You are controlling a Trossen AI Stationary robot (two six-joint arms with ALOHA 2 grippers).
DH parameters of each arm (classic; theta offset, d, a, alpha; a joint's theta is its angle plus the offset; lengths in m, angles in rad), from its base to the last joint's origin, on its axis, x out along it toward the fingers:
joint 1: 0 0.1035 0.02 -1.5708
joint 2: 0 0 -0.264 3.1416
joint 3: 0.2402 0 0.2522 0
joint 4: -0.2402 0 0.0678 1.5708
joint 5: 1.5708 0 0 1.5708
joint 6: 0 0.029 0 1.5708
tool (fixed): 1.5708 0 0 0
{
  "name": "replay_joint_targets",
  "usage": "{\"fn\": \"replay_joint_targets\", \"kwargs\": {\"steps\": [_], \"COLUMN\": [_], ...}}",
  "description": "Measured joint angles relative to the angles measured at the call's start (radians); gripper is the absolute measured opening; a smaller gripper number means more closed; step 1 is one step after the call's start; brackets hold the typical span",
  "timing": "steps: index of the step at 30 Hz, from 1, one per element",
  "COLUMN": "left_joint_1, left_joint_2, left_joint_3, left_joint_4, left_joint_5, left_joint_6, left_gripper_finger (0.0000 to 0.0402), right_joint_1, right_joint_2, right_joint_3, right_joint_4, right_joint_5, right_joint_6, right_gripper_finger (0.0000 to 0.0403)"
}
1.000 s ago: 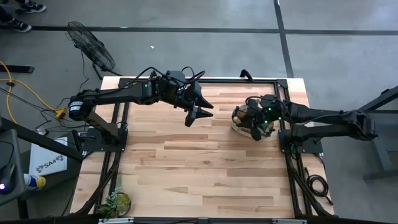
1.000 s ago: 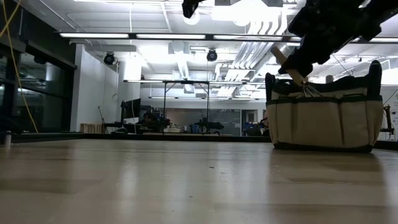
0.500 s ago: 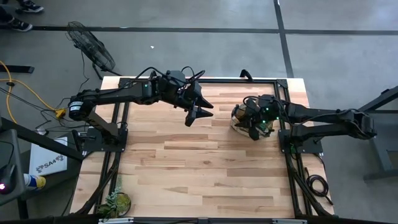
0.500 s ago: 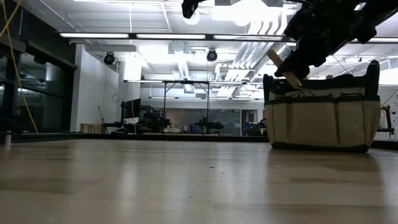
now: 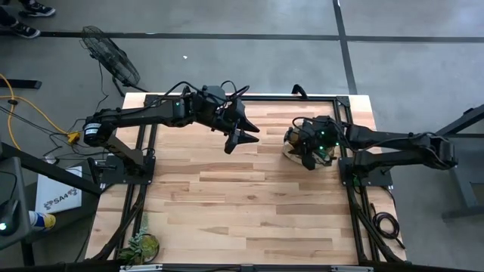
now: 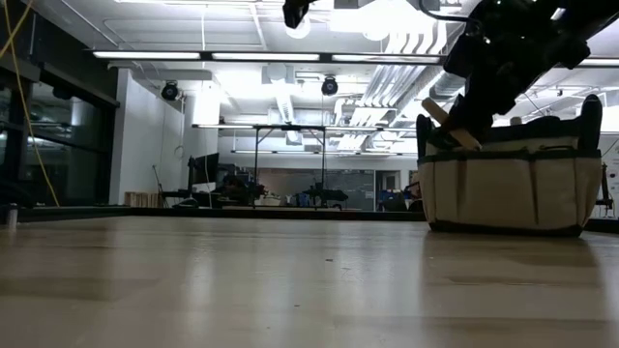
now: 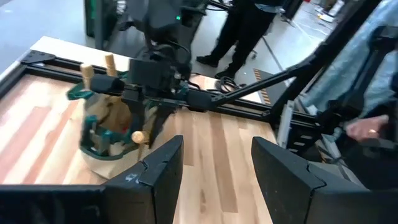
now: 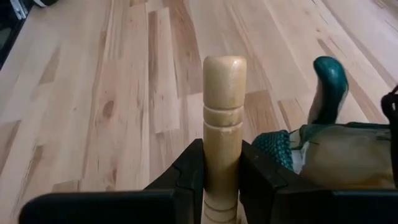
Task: Pick & Place Garden tools in Gardening bag
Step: Put the hand rake into the gardening bag
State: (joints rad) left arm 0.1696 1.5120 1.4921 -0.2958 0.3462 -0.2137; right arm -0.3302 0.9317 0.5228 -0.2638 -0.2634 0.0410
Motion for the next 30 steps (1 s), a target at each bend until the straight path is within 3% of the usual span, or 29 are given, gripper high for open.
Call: {"fn": "replay_joint_targets", "kwargs": {"steps": [4,13,30], "left_joint_1": [0.000,0.000,0.000], "left_joint_2": [0.000,0.000,0.000], "left_joint_3": [0.000,0.000,0.000], "left_joint_4": [0.000,0.000,-0.002], "left_joint_5": [0.011,0.014,0.032], "left_joint_6": [0.000,0.001,0.003], "left_gripper_finger": [0.0187,0.0187,0.0187], "right_joint_1": [0.000,0.000,0.001], "right_joint_2": [-0.019,-0.053,-0.131], "right_joint_3": [0.000,0.000,0.000], "right_joint_4": [0.003,0.003,0.035], "right_joint_5": [0.040,0.080,0.056], "right_joint_6": [0.049,0.155,0.225], "right_gripper_finger": [0.0063,0.0135,0.0119]}}
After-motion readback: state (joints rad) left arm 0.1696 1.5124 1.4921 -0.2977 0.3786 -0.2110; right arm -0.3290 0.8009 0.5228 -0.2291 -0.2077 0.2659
